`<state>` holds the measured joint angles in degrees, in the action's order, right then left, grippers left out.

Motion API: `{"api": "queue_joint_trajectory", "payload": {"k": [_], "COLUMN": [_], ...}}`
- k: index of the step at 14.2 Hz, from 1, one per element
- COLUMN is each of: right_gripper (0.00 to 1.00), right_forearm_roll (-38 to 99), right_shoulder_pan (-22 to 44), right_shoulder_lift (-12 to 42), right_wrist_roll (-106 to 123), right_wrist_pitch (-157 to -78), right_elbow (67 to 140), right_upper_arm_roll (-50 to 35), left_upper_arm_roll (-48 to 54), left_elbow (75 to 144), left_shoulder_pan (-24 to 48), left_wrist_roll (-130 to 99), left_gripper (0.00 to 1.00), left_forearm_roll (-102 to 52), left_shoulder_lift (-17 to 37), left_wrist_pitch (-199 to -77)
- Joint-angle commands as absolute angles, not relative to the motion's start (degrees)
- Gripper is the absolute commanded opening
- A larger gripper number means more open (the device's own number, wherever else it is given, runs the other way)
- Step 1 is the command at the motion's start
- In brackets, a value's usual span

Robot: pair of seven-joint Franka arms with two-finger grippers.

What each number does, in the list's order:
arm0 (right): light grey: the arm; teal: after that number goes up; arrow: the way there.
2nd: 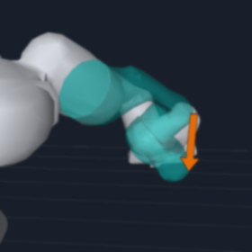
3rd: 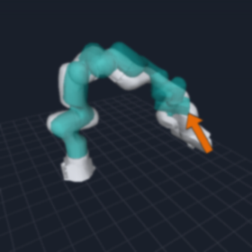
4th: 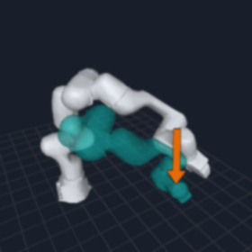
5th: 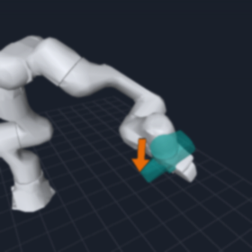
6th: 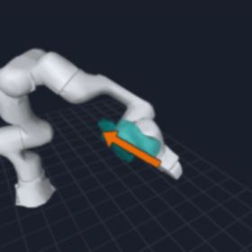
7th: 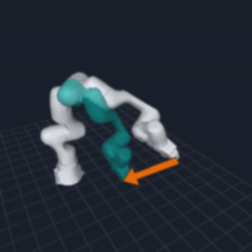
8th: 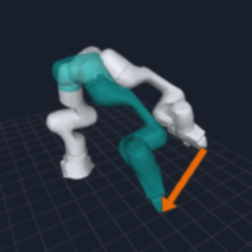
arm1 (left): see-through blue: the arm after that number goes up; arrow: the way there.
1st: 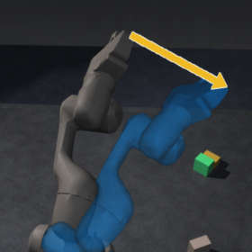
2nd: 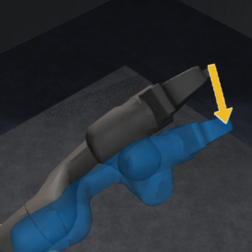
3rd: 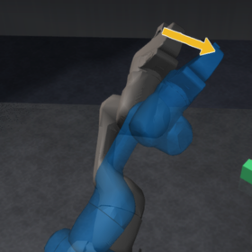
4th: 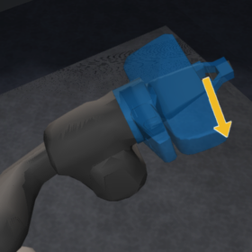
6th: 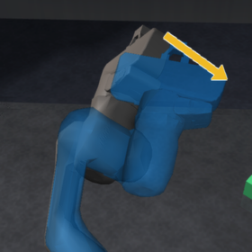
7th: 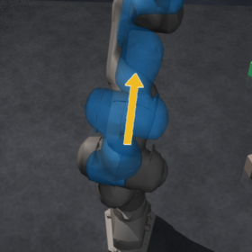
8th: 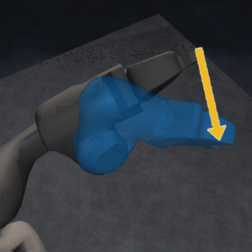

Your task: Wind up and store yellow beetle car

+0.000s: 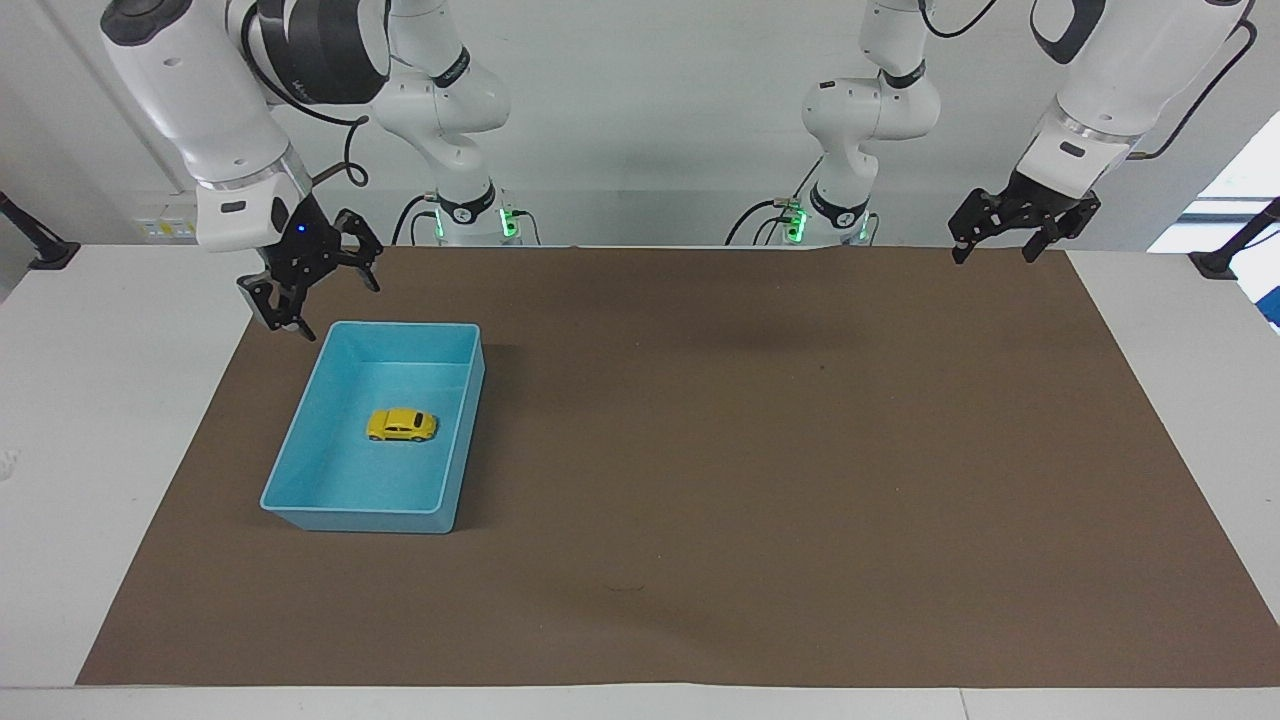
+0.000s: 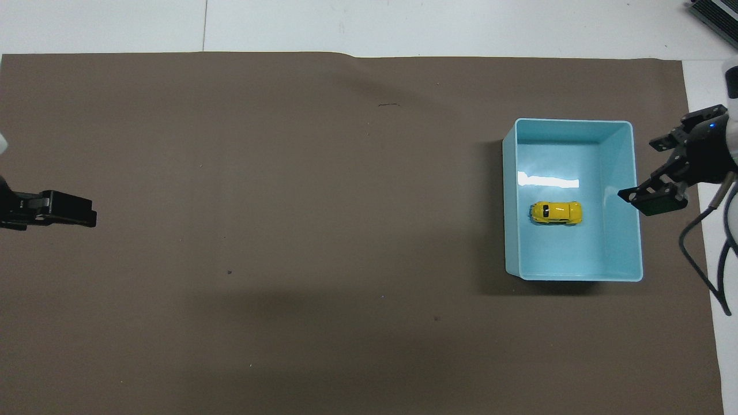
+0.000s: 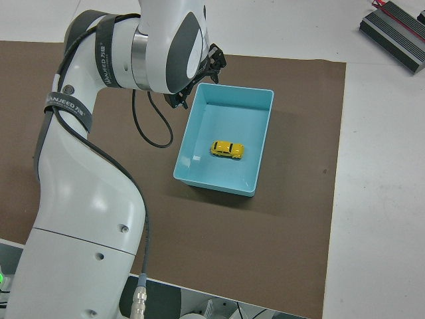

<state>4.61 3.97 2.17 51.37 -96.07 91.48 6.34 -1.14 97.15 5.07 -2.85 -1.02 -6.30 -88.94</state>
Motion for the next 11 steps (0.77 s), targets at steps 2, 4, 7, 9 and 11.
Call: {"api": "queue_joint_trajectory", "payload": {"k": [2, 4, 7, 9, 11], "right_gripper": [1.00, 1.00, 1.00, 1.00, 1.00], "right_forearm_roll": [4.66, 4.57, 4.48, 4.48, 4.48], "right_shoulder_pan": [4.13, 3.96, 3.34, 3.34, 3.34], "right_shoulder_lift": [2.20, 1.94, 1.85, 1.67, 1.49], "right_wrist_roll": [43.35, 38.61, 36.04, 30.18, 24.72], "right_wrist_pitch": [-92.20, -90.36, -86.06, -84.12, -82.27], "right_elbow": [88.25, 87.11, 83.94, 83.67, 81.75], "right_upper_arm_roll": [8.61, 8.53, 8.35, 8.44, 8.35], "left_upper_arm_roll": [-0.62, -0.70, -0.70, -0.70, -0.62], "left_elbow": [96.86, 96.86, 96.86, 96.86, 96.86], "left_shoulder_pan": [4.48, 4.48, 4.48, 4.48, 4.48], "left_wrist_roll": [-3.43, -3.43, -3.43, -3.43, -3.43], "left_gripper": [1.00, 1.00, 1.00, 1.00, 1.00], "left_forearm_roll": [-0.61, -0.53, -0.53, -0.61, -0.53], "left_shoulder_lift": [-6.68, -6.68, -6.68, -6.68, -6.68], "left_wrist_pitch": [-88.33, -88.33, -88.33, -88.33, -88.33]}}
